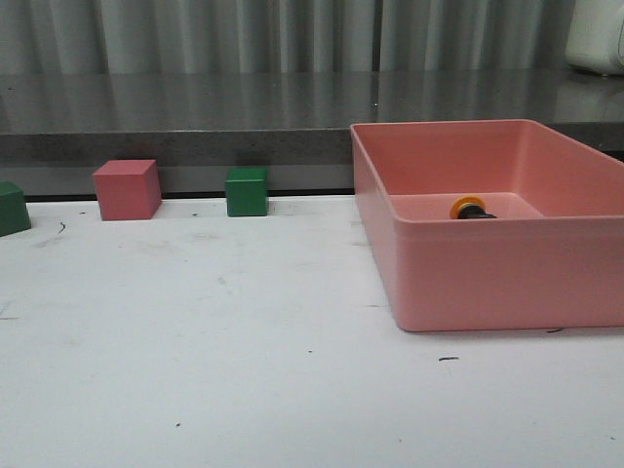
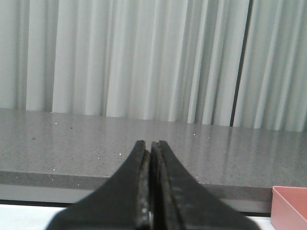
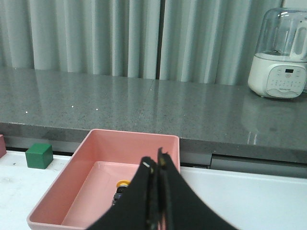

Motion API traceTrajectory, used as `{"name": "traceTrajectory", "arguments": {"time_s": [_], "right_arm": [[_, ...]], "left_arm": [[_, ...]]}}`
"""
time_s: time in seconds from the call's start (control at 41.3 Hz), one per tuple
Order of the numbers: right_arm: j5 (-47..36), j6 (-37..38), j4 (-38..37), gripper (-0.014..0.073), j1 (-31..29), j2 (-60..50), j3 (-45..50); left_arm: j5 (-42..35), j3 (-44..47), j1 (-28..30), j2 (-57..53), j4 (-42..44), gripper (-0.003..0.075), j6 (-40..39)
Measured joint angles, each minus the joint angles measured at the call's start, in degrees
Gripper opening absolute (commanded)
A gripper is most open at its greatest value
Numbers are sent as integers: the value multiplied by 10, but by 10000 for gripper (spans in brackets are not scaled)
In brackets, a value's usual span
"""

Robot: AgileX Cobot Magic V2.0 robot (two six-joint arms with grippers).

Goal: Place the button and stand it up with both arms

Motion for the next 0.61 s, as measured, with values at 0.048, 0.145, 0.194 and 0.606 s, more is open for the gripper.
{"name": "traceTrajectory", "arguments": {"time_s": [0.048, 0.145, 0.194, 0.606], "right_arm": [[18, 0, 0, -69, 0, 24, -28], [39, 0, 0, -69, 0, 63, -63], [43, 0, 0, -69, 0, 83, -73], [97, 0, 0, -69, 0, 167, -77]], "left_arm": [[26, -31, 0, 26, 0, -20, 0], [66, -72, 0, 70, 0, -20, 0], [73, -84, 0, 88, 0, -20, 0], [86, -89, 0, 177, 0, -20, 0]]}}
